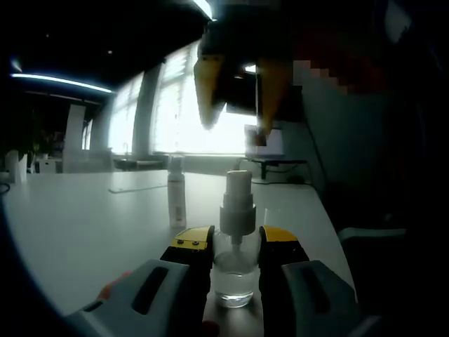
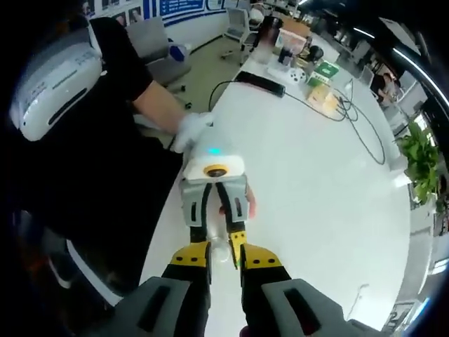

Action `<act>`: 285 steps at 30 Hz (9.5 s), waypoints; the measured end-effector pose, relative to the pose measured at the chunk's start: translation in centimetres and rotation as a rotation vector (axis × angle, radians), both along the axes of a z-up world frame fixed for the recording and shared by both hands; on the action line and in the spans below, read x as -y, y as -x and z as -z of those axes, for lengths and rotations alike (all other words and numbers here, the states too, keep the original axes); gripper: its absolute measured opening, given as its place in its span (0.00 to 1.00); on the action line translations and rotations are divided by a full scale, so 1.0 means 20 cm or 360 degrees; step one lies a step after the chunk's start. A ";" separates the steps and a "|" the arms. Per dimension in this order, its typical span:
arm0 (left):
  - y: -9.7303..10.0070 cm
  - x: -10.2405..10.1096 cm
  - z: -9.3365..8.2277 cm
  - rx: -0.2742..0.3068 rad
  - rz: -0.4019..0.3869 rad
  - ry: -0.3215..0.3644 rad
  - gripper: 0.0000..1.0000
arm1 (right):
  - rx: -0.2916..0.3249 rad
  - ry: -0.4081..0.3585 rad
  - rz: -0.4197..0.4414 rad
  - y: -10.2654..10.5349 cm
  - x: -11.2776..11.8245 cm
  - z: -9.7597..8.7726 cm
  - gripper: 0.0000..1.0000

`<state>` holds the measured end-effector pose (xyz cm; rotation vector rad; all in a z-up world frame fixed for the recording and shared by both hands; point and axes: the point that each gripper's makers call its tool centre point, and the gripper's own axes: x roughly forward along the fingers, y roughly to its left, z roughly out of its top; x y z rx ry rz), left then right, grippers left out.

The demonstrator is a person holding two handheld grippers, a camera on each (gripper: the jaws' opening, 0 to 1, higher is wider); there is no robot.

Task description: Clamp pump bottle remove cover press pump head put on cover

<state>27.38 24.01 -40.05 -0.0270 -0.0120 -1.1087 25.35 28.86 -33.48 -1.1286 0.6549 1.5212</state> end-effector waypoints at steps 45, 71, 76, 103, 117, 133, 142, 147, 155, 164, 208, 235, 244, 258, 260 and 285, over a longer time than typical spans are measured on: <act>0.00 -0.01 0.00 -0.0003 -0.0011 -0.0006 0.16 | 0.0053 -0.1284 0.0679 -0.06 0.11 -0.12 0.15; 0.00 -0.01 0.00 0.0006 -0.0009 -0.0013 0.16 | 0.0175 -0.1760 0.1161 -0.11 0.26 -0.20 0.14; 0.01 0.00 0.00 0.0012 -0.0011 -0.0015 0.16 | 0.0227 -0.1848 0.1280 -0.13 0.34 -0.24 0.14; 0.00 0.00 0.01 0.0016 -0.0027 -0.0037 0.16 | 0.0642 -0.2034 0.1843 0.05 0.75 -0.17 0.13; 0.00 0.00 0.02 0.0020 -0.0031 -0.0051 0.16 | 0.0572 -0.1871 0.2063 0.08 0.83 -0.01 0.16; 0.00 0.00 0.02 0.0027 -0.0036 -0.0064 0.16 | 0.0543 -0.1699 0.2183 0.07 0.88 0.15 0.16; 0.00 0.00 0.02 0.0027 -0.0037 -0.0068 0.16 | 0.0520 -0.1664 0.2233 0.06 0.89 0.24 0.17; 0.00 0.00 0.02 0.0028 -0.0038 -0.0070 0.16 | 0.0538 -0.1639 0.2237 0.05 0.91 0.26 0.17; 0.00 0.00 0.03 0.0026 -0.0037 -0.0071 0.16 | 0.0531 -0.1620 0.2243 0.05 0.87 0.31 0.18; 0.00 0.00 0.03 0.0026 -0.0036 -0.0074 0.16 | 0.0564 -0.1598 0.2271 0.03 0.87 0.37 0.20; 0.01 0.00 0.03 0.0030 -0.0039 -0.0084 0.16 | 0.0618 -0.1571 0.2254 -0.01 0.89 0.49 0.12; 0.00 0.00 0.03 0.0030 -0.0040 -0.0084 0.16 | 0.0649 -0.1615 0.2224 0.01 0.89 0.44 0.10; 0.00 0.00 0.03 0.0029 -0.0041 -0.0084 0.16 | 0.0642 -0.1650 0.2182 0.02 0.89 0.36 0.10; 0.00 0.00 0.03 0.0032 -0.0047 -0.0084 0.16 | 0.0640 -0.1731 0.2139 0.04 0.87 0.24 0.10; 0.00 0.00 0.03 0.0031 -0.0047 -0.0084 0.16 | 0.0638 -0.1741 0.2136 0.06 0.86 0.22 0.10; 0.00 0.00 0.03 0.0035 -0.0047 -0.0088 0.16 | 0.0601 -0.1866 0.1989 0.10 0.70 0.01 0.10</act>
